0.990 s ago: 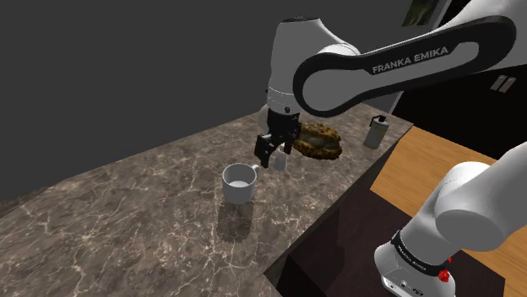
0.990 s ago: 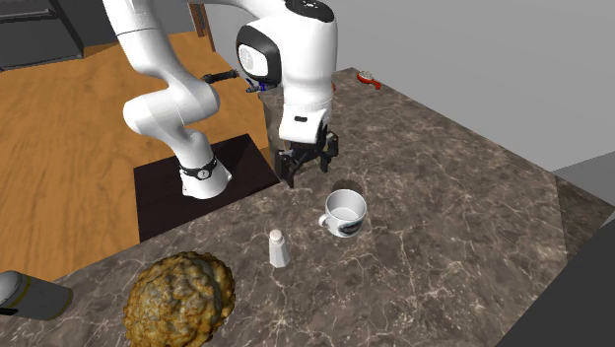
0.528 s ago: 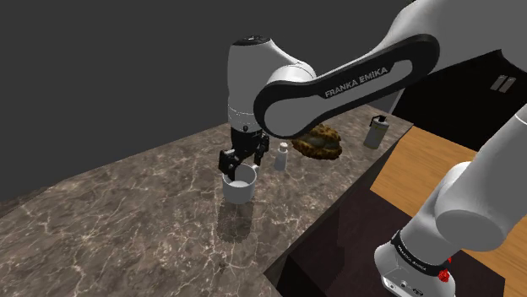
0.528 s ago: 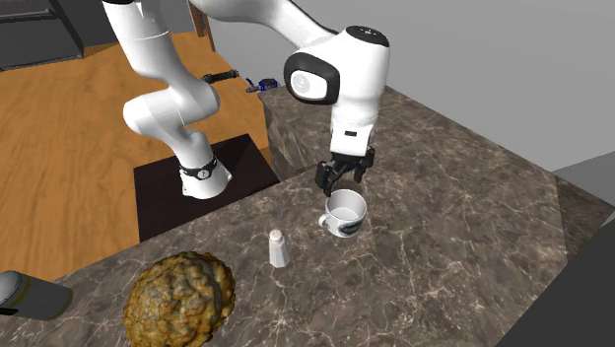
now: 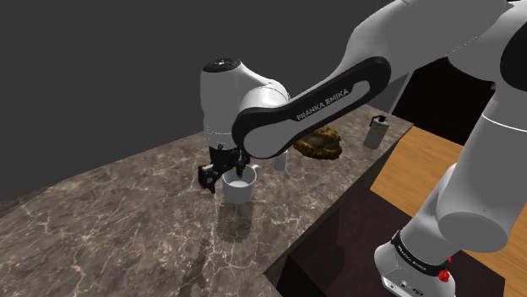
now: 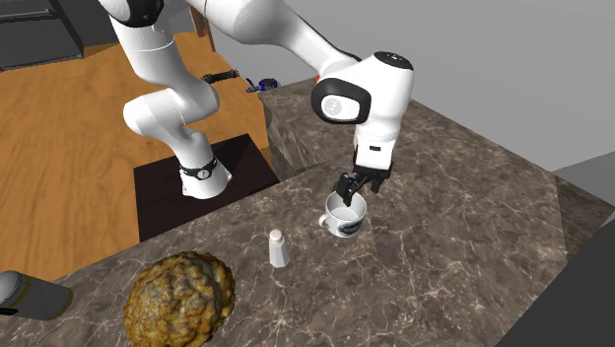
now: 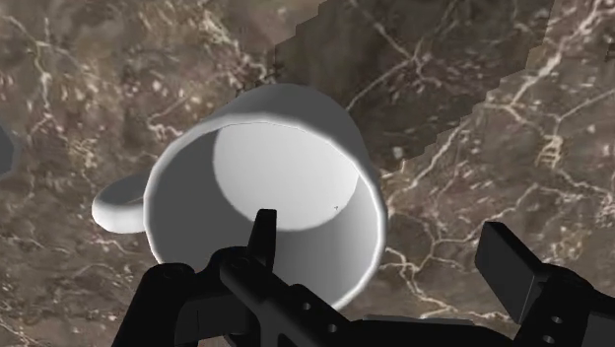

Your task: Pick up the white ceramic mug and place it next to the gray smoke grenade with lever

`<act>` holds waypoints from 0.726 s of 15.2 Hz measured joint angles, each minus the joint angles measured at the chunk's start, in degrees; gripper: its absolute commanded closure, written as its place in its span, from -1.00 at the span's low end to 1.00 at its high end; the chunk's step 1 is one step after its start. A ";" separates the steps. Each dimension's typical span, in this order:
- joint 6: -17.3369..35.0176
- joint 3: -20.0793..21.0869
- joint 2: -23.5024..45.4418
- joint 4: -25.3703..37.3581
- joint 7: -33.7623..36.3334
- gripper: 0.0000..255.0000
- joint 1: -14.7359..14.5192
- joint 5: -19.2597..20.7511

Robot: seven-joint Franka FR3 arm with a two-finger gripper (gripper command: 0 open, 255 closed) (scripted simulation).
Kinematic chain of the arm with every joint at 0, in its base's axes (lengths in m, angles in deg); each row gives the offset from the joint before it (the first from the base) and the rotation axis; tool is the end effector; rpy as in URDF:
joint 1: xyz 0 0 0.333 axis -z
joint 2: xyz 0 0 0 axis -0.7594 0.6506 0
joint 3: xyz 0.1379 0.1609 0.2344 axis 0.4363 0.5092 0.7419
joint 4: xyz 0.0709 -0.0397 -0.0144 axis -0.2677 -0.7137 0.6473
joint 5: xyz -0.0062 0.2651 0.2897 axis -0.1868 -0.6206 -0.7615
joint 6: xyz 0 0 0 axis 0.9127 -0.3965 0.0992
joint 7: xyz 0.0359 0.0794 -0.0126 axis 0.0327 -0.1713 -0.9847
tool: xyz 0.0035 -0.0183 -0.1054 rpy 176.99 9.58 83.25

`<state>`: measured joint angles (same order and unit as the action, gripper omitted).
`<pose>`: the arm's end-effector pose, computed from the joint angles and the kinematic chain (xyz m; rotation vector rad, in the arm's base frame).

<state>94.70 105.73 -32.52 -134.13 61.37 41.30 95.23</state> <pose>0.4531 0.3501 0.3635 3.0890 0.0344 0.0749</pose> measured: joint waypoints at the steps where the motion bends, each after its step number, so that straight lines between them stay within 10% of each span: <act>1: 0.67 -0.12 0.54 -0.23 0.28 -1.00 -0.06 0.43; 10: 2.98 -0.54 2.24 -1.14 1.24 -1.00 -0.30 1.84; 11: 2.98 -0.54 2.24 -1.14 1.24 1.00 -0.30 1.84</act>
<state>97.68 105.19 -30.29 -135.27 62.60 41.00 97.08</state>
